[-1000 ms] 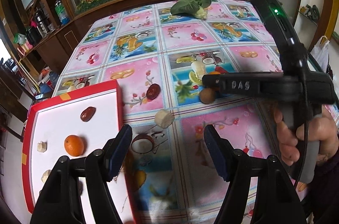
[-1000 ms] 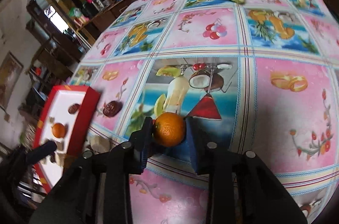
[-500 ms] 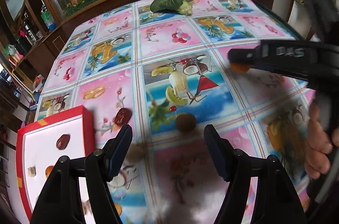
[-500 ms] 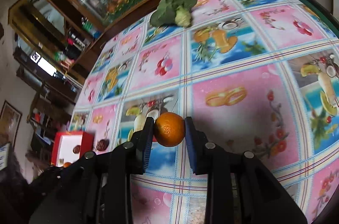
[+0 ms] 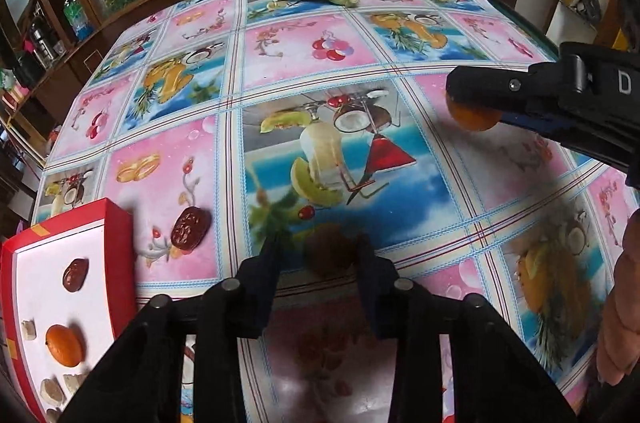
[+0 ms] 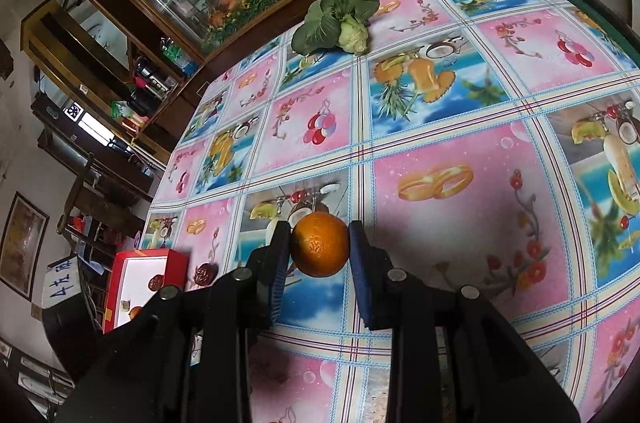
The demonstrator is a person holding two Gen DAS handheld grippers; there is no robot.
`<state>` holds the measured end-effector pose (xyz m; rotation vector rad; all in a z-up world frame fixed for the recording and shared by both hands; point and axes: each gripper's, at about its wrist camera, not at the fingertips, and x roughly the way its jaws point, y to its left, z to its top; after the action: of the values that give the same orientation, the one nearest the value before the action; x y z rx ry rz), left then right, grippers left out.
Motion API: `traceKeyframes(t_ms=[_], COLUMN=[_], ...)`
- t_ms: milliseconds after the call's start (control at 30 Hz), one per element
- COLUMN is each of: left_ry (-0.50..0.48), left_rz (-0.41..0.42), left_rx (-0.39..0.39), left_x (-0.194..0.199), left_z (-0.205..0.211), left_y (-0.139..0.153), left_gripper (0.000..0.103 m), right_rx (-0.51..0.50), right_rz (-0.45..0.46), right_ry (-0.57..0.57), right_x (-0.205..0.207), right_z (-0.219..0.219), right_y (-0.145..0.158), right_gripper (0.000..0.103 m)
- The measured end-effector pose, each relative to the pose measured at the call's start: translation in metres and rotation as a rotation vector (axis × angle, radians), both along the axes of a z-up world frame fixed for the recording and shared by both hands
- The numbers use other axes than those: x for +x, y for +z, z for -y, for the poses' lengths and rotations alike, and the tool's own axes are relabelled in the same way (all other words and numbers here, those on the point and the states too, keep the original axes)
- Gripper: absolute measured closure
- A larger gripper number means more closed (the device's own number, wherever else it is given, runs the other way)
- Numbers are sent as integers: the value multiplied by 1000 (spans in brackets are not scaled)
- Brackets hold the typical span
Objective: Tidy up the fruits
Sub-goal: 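Grasp a brown round fruit with the left tool while the right tool holds the orange, then carry the orange and brown fruit into the tray and open both tools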
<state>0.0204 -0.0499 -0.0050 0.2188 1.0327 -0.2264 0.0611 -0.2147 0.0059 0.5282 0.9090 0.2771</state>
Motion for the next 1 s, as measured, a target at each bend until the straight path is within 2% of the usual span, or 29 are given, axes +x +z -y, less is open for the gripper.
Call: traceKeyframes(t_ms=[67,267,500,667,767,900,1000], left_ry=[-15,-15,-9,34,83,157,214], left_rz=[-4,37,173,297,367,436,452], left_rx=[-14,-31,-117,-186,-199,-188,-179], left_x=[0,-9,-52,-93,-116,-137,-144], left_z=[2,0,-21,-59,-88,-127,-157], left_y=[0,14,74,120,140,153,154], left_gripper=[79,79,79,79,79,79,79], right_rx=[-7,-16,-34,-36,-39,-18,36], right_rz=[4,23,98,170,200,213,210], right_ry=[-3,-8,-7,-15,-21,-37,6], right_x=[0,-1,-8,-13,-18,-25,-37], right_z=[0,-1,-4,-6,-8,-13,-32], right_y=[0,0,9,13,13,16,23], right_gripper=[72,72,72,72,72,72,72])
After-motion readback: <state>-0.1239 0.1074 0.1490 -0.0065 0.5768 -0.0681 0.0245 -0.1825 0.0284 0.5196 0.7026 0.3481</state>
